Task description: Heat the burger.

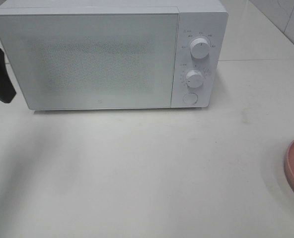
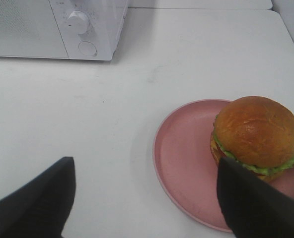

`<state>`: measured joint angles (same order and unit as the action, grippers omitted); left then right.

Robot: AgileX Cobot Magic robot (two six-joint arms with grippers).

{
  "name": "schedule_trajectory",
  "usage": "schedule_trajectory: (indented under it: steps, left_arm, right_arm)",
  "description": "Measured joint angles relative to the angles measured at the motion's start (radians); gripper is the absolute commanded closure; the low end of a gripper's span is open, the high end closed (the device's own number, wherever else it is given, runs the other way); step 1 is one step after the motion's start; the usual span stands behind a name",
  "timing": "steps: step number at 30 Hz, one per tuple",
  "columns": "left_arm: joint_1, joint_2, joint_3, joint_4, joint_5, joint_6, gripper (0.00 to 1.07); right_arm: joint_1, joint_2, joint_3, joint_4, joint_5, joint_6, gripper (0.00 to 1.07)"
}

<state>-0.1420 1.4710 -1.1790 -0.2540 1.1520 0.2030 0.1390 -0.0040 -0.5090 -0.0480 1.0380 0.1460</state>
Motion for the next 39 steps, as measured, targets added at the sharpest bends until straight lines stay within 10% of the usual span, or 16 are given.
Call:
schedule_trajectory:
  steps: [39]
  left_arm:
    - [0.092, -0.922, 0.669, 0.094, -0.098, -0.076, 0.06]
  right_arm:
    - [0.000, 0.000, 0.000, 0.000, 0.000, 0.000, 0.32]
